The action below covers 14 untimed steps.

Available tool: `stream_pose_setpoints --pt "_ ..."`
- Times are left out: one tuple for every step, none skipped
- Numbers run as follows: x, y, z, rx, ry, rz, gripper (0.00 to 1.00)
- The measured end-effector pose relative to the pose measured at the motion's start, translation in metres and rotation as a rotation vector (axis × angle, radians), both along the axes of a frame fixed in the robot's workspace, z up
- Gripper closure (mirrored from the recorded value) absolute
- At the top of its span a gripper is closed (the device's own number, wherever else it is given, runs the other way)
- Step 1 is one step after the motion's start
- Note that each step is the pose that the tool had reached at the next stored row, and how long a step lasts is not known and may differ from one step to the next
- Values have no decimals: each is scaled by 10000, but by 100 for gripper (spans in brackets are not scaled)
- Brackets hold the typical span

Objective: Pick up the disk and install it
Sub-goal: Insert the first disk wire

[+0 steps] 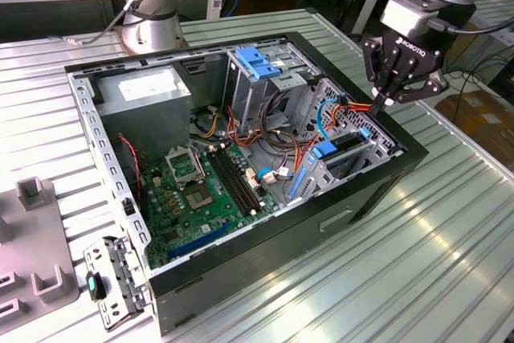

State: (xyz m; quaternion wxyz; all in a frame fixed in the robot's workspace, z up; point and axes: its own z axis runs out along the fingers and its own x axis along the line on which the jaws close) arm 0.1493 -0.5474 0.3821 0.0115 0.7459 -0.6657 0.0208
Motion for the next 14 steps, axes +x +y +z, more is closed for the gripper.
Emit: stream_pose_setpoints --pt "36 4 0 0 0 52 89" --pt "64 7 -1 1 0 92 89" --pt "96 11 0 -1 0 142 89" --pt "120 16 0 0 0 180 89" --pt "137 19 0 -1 1 254 89" --pt "140 20 0 0 0 398 89" --pt "141 19 0 0 1 633 89" --pt "141 19 -1 1 1 818 89" --pt "141 19 -1 0 1 1178 89" --pt "141 19 -1 0 0 1384 89" --pt "141 19 -2 0 0 1657 89" --pt "141 19 -2 0 0 1865 89" --pt "141 19 -3 0 1 2055 89" --pt "141 19 -3 1 0 2343 89"
